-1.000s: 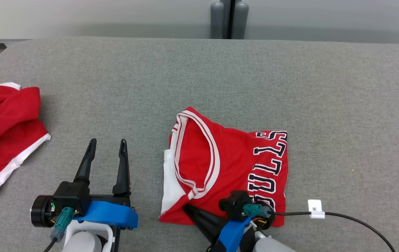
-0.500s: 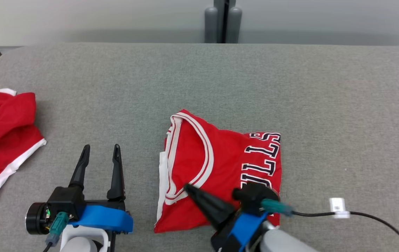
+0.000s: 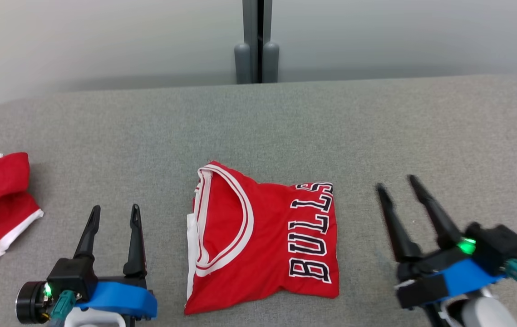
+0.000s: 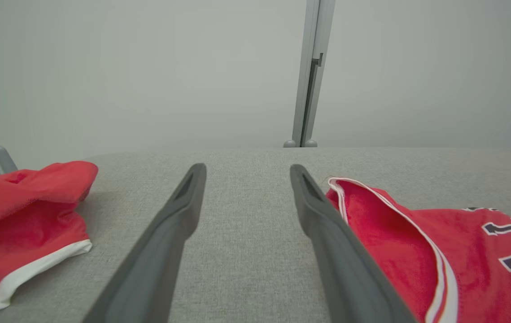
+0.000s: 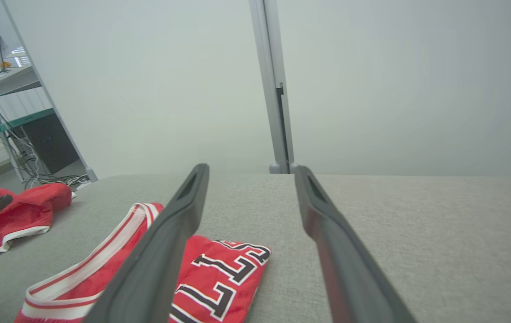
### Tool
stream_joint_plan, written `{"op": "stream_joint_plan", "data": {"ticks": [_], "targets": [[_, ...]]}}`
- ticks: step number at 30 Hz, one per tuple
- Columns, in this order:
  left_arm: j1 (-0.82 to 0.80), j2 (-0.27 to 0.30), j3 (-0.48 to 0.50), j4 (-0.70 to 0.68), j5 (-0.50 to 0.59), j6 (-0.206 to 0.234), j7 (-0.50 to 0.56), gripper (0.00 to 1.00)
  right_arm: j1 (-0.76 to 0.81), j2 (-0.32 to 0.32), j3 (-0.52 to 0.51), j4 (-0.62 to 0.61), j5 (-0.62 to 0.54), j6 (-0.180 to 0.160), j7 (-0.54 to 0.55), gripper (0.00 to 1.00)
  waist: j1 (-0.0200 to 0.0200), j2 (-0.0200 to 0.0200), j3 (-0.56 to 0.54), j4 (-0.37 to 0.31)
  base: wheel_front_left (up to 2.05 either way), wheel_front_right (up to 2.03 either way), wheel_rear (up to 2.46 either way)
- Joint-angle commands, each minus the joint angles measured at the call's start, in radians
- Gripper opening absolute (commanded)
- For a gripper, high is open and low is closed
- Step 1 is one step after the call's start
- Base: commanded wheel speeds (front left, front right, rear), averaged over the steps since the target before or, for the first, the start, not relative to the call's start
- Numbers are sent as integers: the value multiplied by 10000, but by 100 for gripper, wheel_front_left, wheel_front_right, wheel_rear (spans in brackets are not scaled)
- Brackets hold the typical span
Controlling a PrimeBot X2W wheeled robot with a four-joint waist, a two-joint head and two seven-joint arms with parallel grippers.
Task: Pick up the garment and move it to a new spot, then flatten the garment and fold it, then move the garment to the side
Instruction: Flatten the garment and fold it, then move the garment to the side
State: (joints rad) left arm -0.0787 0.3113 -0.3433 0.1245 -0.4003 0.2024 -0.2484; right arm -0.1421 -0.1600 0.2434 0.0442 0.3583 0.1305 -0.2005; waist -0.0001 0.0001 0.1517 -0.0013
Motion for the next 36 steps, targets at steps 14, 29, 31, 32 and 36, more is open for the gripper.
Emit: {"op": "stream_joint_plan", "data": {"ticks": [14, 29, 31, 32, 36], "targets": [[1100, 388, -148, -53, -209, 21, 339, 100, 2467, 592, -2653, -892, -978, 5, 1124, 100, 1, -1, -1523, -233, 0, 0, 0], [1557, 522, -194, 309, -390, 54, 344, 100, 3123, 749, -2693, -1207, -1043, 5, 1483, 100, 1, -1, -1880, -70, 0, 0, 0], [1523, 530, -169, 332, -407, 42, 302, 100, 3139, 755, -2676, -1238, -1043, 5, 1522, 100, 1, -1, -1881, -62, 0, 0, 0], [1497, 543, -159, 352, -421, 24, 277, 100, 3139, 758, -2671, -1248, -1050, 5, 1539, 100, 1, -1, -1878, -57, 0, 0, 0], [1398, 530, -155, 375, -399, 44, 200, 100, 3126, 759, -2698, -1281, -1057, 5, 1556, 100, 1, -1, -1863, -59, 0, 0, 0]]}}
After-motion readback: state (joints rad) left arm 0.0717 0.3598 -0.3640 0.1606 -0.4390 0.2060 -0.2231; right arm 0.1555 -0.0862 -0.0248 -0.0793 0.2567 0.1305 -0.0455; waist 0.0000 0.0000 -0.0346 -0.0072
